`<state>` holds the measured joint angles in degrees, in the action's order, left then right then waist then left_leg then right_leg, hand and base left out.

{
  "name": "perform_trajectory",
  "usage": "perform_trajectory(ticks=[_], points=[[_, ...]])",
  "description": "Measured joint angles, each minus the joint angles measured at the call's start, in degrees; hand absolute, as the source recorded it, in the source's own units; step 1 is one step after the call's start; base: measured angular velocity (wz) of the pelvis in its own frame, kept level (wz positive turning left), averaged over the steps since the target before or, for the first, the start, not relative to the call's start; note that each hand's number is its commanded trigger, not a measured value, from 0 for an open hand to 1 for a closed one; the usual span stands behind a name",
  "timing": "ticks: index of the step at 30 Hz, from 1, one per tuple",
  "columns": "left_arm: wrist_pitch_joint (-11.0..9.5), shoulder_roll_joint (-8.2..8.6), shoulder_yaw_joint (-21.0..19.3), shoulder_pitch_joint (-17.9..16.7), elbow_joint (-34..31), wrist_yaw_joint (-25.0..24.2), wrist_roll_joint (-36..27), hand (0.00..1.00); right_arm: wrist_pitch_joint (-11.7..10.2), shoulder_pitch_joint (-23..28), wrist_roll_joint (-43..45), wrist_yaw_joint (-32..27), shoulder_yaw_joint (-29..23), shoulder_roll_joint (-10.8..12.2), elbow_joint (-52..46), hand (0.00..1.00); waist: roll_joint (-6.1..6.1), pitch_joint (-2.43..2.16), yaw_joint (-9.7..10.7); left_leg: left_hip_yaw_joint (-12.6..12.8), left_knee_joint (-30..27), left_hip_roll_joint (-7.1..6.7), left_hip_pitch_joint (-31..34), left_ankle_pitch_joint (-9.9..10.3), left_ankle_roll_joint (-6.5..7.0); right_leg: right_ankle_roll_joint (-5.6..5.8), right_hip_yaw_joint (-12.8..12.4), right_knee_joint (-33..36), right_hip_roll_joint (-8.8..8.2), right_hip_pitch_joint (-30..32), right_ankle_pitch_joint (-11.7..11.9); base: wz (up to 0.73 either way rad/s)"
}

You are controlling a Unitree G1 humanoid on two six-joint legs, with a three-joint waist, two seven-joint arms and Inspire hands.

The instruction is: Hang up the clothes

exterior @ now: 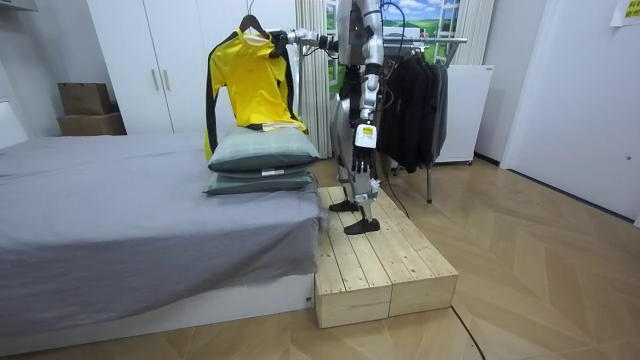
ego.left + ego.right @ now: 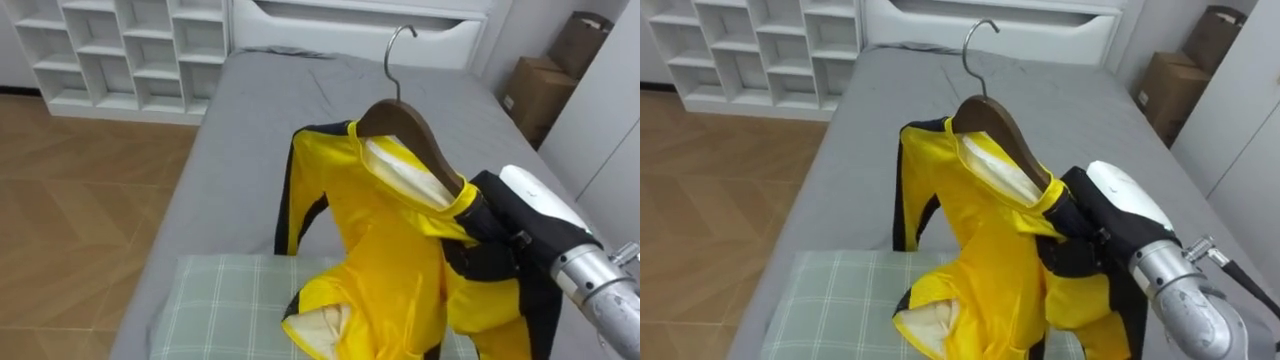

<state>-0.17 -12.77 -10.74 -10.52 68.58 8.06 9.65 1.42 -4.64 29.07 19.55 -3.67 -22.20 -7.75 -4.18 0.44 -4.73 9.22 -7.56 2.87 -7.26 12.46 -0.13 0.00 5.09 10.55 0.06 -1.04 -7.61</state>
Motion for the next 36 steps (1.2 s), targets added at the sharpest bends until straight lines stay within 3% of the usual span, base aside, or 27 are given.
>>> perform_trajectory(ticks=[5, 9, 16, 20, 25, 27, 28, 29, 31, 33, 36], points=[[0.1, 0.73, 2.3, 1.0, 0.0, -1.5, 0.1, 0.0, -0.1, 1.8, -0.5, 0.0, 0.0, 0.5, 0.0, 1.0, -0.14, -0.1, 0.5, -0.1, 0.0, 0.02, 0.1, 0.0, 0.0, 0.0, 0.2, 0.0, -0.04, 0.0, 0.0, 0.01], [0.3, 0.85, 3.6, 1.4, -0.2, -3.5, 1.9, 0.0, -0.1, 4.5, -1.7, 0.0, -0.1, 2.3, -2.4, 1.0, -0.18, -0.17, 1.7, -0.1, -0.1, 0.01, 0.2, 0.0, 0.0, 0.0, 0.2, 0.0, -0.07, 0.1, 0.0, -0.01], [0.3, 0.99, 5.5, 2.5, -0.3, -4.5, 2.3, 0.0, 0.0, 7.4, -3.0, 0.8, -0.1, 2.4, -2.8, 1.0, -0.22, -0.37, 2.9, 0.7, -0.1, -0.06, -0.2, 0.0, 0.0, 0.0, -0.5, 0.1, -0.09, 0.0, 0.0, -0.06], [0.6, 0.95, 6.5, 2.2, -0.1, -5.4, 3.5, 0.0, 0.8, 7.6, -3.2, 1.3, -0.3, 2.4, -3.5, 1.0, -0.13, -0.46, 4.5, 2.3, -0.1, -0.06, -0.1, 0.0, 0.01, -0.02, -1.9, 0.8, 0.07, 1.1, 0.0, -0.21], [0.7, 0.59, 6.6, 2.1, 1.1, -6.3, 6.4, 0.0, 0.7, 8.2, -4.5, 1.3, -1.7, 2.3, -5.7, 1.0, -0.45, -0.47, 5.2, 6.6, -0.3, 0.31, -0.4, 0.5, 0.03, -0.22, -5.2, 2.5, 0.78, 3.6, 0.3, -0.43], [1.1, 0.14, 6.7, 2.3, 1.0, -6.5, 6.3, 0.0, 0.7, 8.2, -4.9, 1.3, -1.7, 2.3, -5.6, 1.0, -1.01, -0.03, 5.8, 9.3, -0.4, 0.58, -1.0, 0.8, -0.01, -0.3, -7.0, 3.3, 1.3, 4.4, 0.5, -0.61], [1.1, 0.12, 7.2, 2.0, 1.0, -6.5, 6.3, 0.0, 0.7, 8.4, -5.1, 1.3, -1.7, 2.3, -5.6, 1.0, -0.67, 0.26, 5.7, 11.1, -0.5, 0.9, -1.6, 1.2, -0.12, -0.5, -6.7, 3.3, 1.69, 5.0, 1.0, -0.7], [1.1, 0.13, 7.6, 1.9, 1.0, -6.5, 6.3, 0.0, 0.7, 8.4, -5.1, 1.3, -1.6, 2.3, -5.6, 1.0, -0.7, 0.21, 5.5, 12.4, -0.7, 1.19, -1.9, 1.6, -0.25, -0.69, -6.1, 3.3, 1.94, 5.1, 1.3, -0.98], [1.4, 0.11, 7.8, 1.7, 1.1, -6.6, 6.3, 0.0, 0.7, 8.4, -5.2, 1.3, -1.5, 2.7, -5.6, 1.0, -0.4, 0.41, 5.4, 16.2, -1.4, 2.26, -2.5, 2.5, -0.53, -1.49, -2.5, 3.5, 1.95, 5.9, 2.0, -1.04], [1.5, -0.27, 7.6, 2.4, 0.8, -7.2, 6.3, 0.0, 0.7, 8.3, -4.7, 1.3, -1.5, 2.7, -5.5, 1.0, -0.22, 0.48, 4.2, 21.3, -2.0, 2.89, -2.5, 3.5, -1.0, -3.12, 4.6, 4.2, 1.58, 7.6, 3.1, -1.18], [1.6, -0.5, 7.9, 3.9, 0.8, -8.1, 6.7, 0.0, 0.7, 8.3, -3.8, 1.3, -1.5, 2.7, -4.9, 1.0, -0.31, 0.41, 4.6, 25.7, -2.8, 3.35, -3.0, 4.7, -1.45, -4.27, 7.8, 4.2, 1.99, 8.7, 3.7, -0.85]])
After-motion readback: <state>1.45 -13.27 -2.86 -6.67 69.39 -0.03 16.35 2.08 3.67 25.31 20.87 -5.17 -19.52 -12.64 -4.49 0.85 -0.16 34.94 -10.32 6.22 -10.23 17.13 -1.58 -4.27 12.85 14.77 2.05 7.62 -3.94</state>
